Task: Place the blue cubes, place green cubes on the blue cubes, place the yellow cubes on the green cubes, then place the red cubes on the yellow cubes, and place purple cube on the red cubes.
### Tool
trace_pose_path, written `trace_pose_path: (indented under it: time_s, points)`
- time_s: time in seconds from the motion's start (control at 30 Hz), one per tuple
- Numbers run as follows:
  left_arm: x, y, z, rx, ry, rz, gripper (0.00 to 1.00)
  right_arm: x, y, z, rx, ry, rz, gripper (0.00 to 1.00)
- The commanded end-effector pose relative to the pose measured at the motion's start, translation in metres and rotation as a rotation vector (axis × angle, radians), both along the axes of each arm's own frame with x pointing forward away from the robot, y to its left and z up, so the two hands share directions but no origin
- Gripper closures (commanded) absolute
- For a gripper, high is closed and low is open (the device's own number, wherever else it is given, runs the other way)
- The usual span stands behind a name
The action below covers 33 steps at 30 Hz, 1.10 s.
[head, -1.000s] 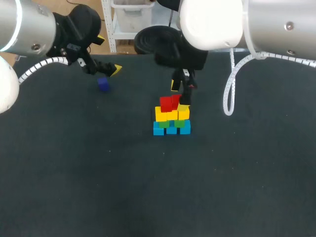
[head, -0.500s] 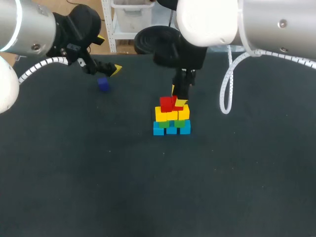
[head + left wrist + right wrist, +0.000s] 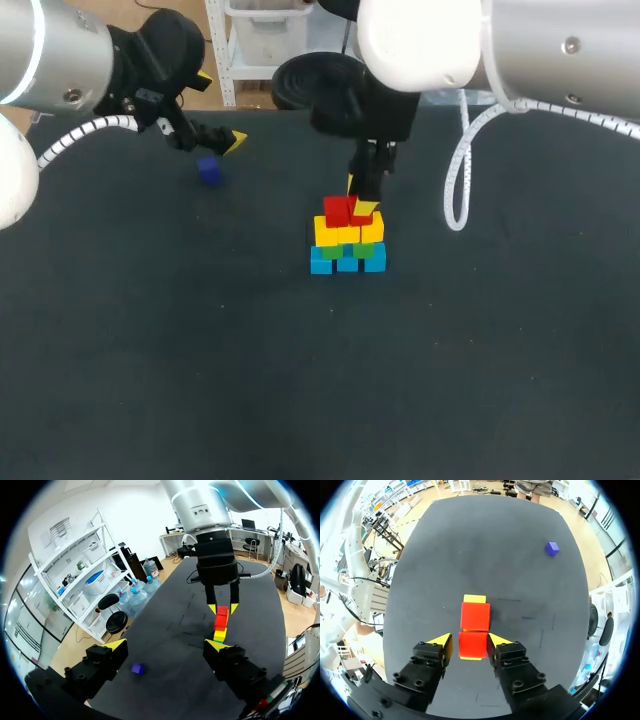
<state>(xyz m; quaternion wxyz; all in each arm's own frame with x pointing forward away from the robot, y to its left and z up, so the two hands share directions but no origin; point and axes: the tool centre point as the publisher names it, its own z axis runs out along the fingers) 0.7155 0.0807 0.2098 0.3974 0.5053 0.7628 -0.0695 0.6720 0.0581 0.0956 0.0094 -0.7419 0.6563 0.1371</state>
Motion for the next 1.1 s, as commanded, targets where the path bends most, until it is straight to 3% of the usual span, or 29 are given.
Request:
trace_pose_path:
  time_s: [0.03, 0.07, 0.1, 0.17, 0.2, 0.23, 1.1]
  points:
    - [-0.0001, 0.0017, -0.0005, -0.005, -0.002, -0.005, 0.00, 0.0007, 0.0005, -0.0008, 0.001, 0.004, 0.004, 0.67]
    - [-0.0001, 0.0017, -0.0005, -0.005, -0.002, -0.005, 0.00, 0.0008, 0.0007, -0.0010, 0.001, 0.005, 0.005, 0.76]
    - [-0.0001, 0.0017, -0.0005, -0.005, -0.002, -0.005, 0.00, 0.0008, 0.0007, -0.0011, 0.001, 0.005, 0.005, 0.71]
    - [-0.0001, 0.0017, -0.0005, -0.005, -0.002, -0.005, 0.00, 0.0009, 0.0009, -0.0012, 0.001, 0.004, 0.004, 0.39]
    - [-0.0001, 0.0017, -0.0005, -0.005, -0.002, -0.005, 0.00, 0.0010, 0.0009, -0.0012, 0.001, 0.004, 0.003, 0.04]
    - [-0.0001, 0.0017, -0.0005, -0.005, -0.002, -0.005, 0.00, 0.0010, 0.0009, -0.0011, 0.001, 0.003, -0.001, 0.00]
    - [-0.0001, 0.0017, -0.0005, -0.005, -0.002, -0.005, 0.00, 0.0039, 0.0021, -0.0051, -0.010, 0.001, -0.004, 0.00]
